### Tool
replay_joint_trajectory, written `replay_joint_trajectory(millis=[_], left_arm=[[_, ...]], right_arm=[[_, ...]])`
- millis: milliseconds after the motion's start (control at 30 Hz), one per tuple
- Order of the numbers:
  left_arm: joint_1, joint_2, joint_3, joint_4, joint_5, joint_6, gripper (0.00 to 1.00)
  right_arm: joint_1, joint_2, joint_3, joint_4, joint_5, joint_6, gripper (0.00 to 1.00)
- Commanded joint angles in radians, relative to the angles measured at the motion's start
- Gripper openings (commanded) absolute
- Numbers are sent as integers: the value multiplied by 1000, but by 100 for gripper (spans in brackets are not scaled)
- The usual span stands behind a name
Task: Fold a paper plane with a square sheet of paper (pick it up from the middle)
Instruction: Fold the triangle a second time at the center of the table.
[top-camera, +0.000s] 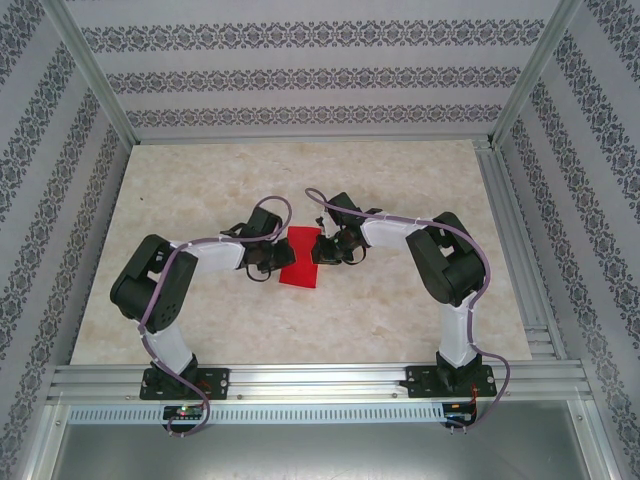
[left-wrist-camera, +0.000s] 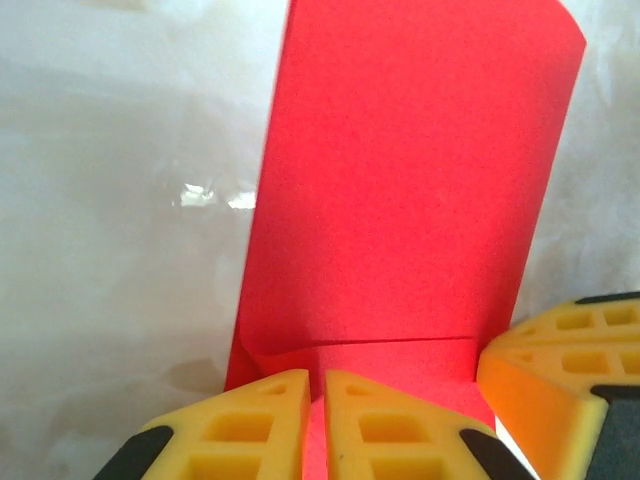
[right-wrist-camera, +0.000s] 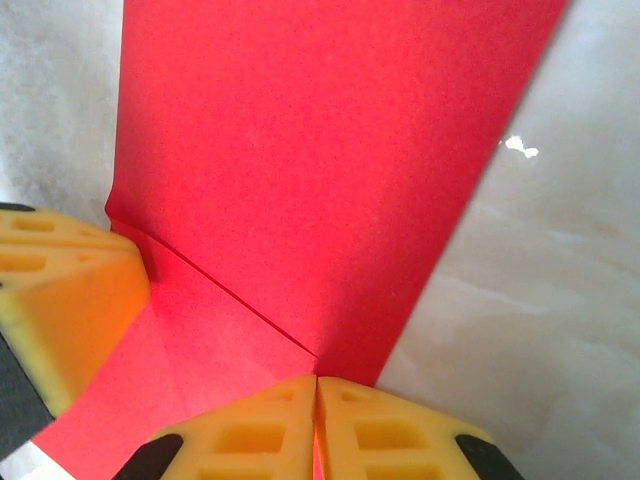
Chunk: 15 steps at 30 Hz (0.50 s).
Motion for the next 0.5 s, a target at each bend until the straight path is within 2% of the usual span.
replay_joint_trajectory(millis=[0, 267, 367, 467], left_arm=[[43, 18, 18, -46, -55, 31, 15], [61, -37, 52, -58, -44, 56, 17], [55, -76, 40, -28, 28, 69, 18], [20, -113, 27, -25, 50, 80, 18]], right_arm=[[9, 86, -28, -65, 141, -25, 11], [9, 84, -27, -66, 141, -27, 11], [9, 84, -27, -64, 142, -27, 11], [9, 82, -27, -64, 140, -26, 11]])
